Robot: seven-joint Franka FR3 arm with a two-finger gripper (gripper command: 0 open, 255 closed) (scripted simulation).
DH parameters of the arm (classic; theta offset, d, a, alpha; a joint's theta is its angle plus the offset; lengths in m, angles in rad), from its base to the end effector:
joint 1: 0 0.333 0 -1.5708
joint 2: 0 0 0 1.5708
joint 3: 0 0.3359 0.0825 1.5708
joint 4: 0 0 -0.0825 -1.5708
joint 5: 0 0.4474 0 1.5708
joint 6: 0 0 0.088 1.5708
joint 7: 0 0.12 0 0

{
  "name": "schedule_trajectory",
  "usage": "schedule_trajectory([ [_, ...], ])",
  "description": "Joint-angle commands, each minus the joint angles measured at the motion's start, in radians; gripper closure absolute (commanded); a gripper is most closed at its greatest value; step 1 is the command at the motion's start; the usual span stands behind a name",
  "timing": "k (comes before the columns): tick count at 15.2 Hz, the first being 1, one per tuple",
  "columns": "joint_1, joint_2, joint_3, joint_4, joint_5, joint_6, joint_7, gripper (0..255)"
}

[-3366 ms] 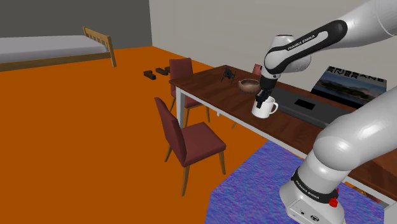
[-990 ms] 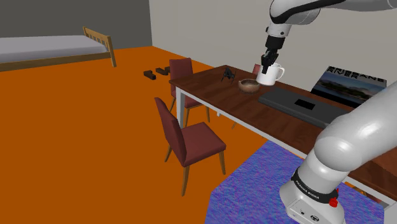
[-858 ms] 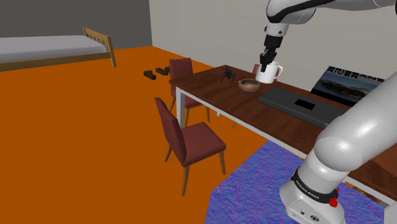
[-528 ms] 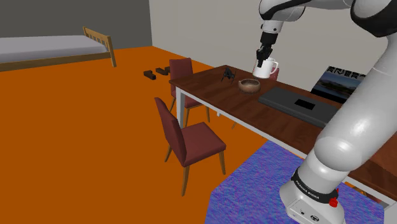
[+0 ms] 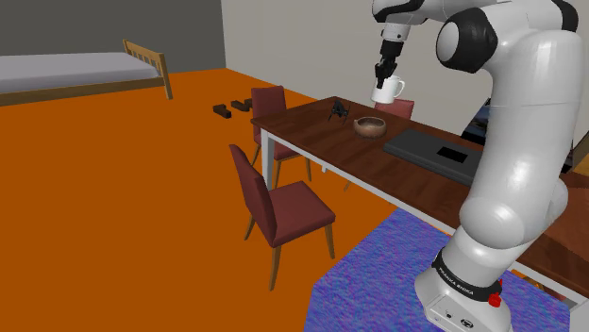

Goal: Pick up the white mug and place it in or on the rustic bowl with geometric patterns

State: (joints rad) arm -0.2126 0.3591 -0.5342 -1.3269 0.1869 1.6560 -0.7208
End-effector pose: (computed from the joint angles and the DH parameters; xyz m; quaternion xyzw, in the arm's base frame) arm 0.5855 -0.4301 0.5549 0.9999 -0.0052 0.0088 0.0034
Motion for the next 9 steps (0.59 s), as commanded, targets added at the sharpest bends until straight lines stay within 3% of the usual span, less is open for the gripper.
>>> schedule_trajectory([
  [1,-0.033,0.073,0.006,0.088,0.033,-0.023,-0.016,255],
  [9,-0.012,0.057,0.009,-0.044,0.028,0.094,-0.020,255],
])
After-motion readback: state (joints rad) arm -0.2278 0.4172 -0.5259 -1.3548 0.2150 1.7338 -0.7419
